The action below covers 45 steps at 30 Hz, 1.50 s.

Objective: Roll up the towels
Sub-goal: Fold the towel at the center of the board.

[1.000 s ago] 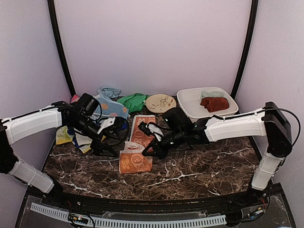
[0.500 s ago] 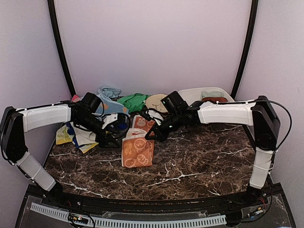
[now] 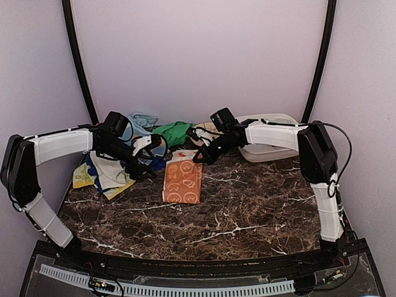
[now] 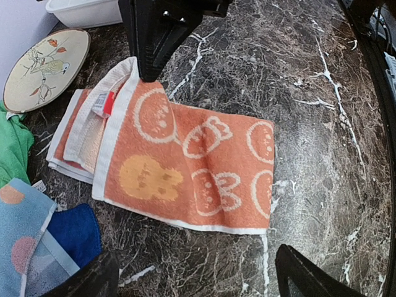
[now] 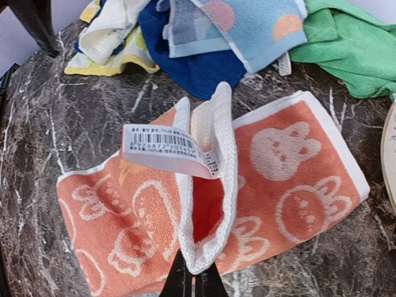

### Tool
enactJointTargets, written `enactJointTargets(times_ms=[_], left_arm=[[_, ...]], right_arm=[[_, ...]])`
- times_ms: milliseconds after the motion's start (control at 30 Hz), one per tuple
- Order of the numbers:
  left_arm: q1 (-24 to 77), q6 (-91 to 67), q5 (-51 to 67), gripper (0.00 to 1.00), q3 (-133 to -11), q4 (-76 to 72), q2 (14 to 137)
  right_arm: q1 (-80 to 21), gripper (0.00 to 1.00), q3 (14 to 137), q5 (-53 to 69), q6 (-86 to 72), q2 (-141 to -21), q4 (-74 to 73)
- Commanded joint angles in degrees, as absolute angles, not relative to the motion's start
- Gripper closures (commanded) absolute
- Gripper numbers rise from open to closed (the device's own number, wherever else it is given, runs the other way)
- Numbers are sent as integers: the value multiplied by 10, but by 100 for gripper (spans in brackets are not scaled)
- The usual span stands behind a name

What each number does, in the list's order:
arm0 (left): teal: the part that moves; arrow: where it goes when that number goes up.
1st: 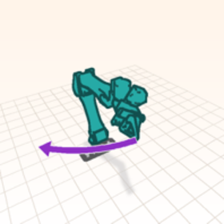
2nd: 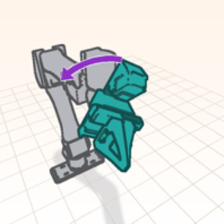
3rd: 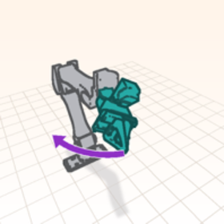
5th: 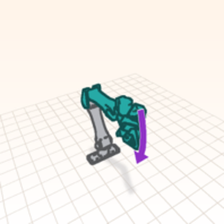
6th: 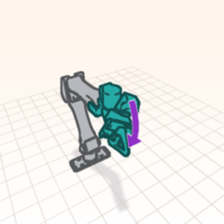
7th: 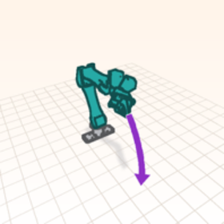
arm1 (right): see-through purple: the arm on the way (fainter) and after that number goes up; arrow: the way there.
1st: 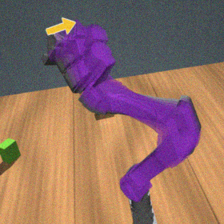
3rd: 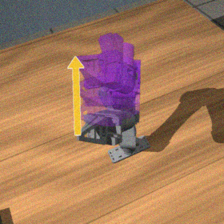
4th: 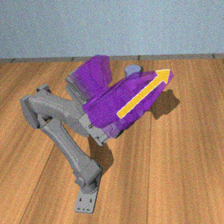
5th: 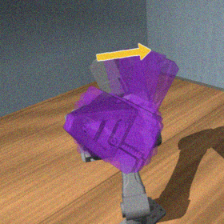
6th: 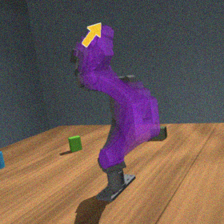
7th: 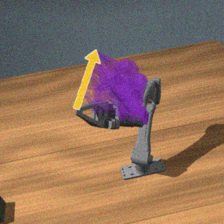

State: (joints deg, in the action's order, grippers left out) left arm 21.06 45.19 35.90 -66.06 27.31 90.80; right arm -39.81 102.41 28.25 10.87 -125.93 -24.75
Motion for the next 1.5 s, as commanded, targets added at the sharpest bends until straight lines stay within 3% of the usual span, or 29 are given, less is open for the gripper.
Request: enactJointTargets(times_ms=[0, 467, 733, 1067, 1267, 1367, 1467], left_arm=[[204, 451, 359, 10, -685, 271, 917], [204, 444, 386, 10, -704, 282, 974], [205, 438, 388, 11, -698, 281, 976], [203, 436, 388, 11, -692, 285, 980], [204, 434, 386, 11, -692, 282, 980], [205, 429, 390, 11, -697, 282, 981], [205, 424, 402, 11, -701, 281, 982]], right_arm=[[-374, 100, 1073, 280, 128, -1297, -272], [-336, 100, 1148, 276, 100, -1375, -254], [-331, 100, 1084, 272, 94, -1319, -174], [-307, 99, 1188, 248, 22, -1425, -163], [-308, 68, 1222, 223, 28, -1455, -215], [-308, 40, 1207, 213, 31, -1444, -228], [-308, 36, 1148, 192, 26, -1394, -186]])
